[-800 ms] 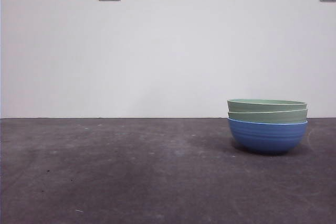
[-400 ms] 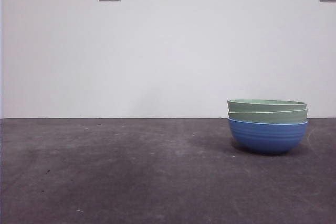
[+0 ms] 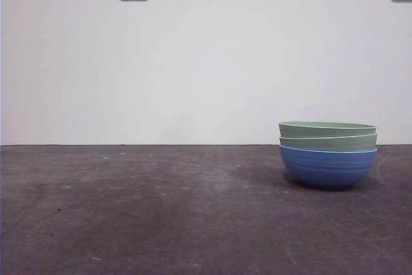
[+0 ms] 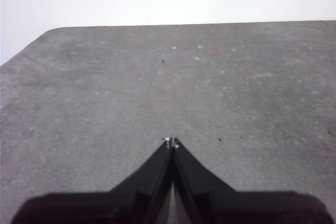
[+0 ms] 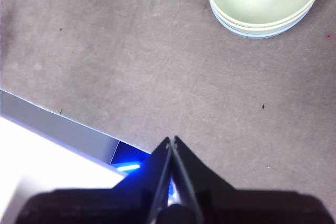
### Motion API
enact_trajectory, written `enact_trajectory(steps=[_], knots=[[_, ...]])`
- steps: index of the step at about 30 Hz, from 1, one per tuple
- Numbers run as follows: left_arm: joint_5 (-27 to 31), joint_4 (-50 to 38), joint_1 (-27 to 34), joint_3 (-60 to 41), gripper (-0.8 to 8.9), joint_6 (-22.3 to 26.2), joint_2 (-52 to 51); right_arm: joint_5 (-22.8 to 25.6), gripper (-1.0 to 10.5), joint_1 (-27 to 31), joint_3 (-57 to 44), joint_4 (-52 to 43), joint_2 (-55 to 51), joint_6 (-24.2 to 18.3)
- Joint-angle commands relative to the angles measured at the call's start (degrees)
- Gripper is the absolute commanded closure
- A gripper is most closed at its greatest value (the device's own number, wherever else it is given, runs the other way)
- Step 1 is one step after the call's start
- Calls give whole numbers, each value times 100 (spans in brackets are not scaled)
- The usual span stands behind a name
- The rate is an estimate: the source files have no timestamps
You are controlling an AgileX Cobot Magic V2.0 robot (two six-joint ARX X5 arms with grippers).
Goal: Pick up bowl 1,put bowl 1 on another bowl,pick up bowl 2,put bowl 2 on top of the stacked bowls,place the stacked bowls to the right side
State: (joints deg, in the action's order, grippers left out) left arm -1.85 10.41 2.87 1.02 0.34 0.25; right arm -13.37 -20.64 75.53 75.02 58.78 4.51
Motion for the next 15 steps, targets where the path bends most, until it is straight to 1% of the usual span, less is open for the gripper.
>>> enact_trajectory(steps=[1, 11, 12, 13, 15], knots=[[26, -9, 22, -85, 817, -57, -13, 4, 944, -4, -35, -13, -2, 9], [26, -9, 22, -85, 817, -57, -13, 24, 944, 4, -35, -15, -9, 7], [26, -9, 22, -85, 817, -57, -13, 42, 944, 37, -35, -35, -63, -55], [26, -9, 22, -85, 817, -57, -13, 122, 945, 107, -35, -125, -160, -380], [26, -9, 22, -85, 817, -57, -13, 179, 944, 282, -37, -476, -382, -619]])
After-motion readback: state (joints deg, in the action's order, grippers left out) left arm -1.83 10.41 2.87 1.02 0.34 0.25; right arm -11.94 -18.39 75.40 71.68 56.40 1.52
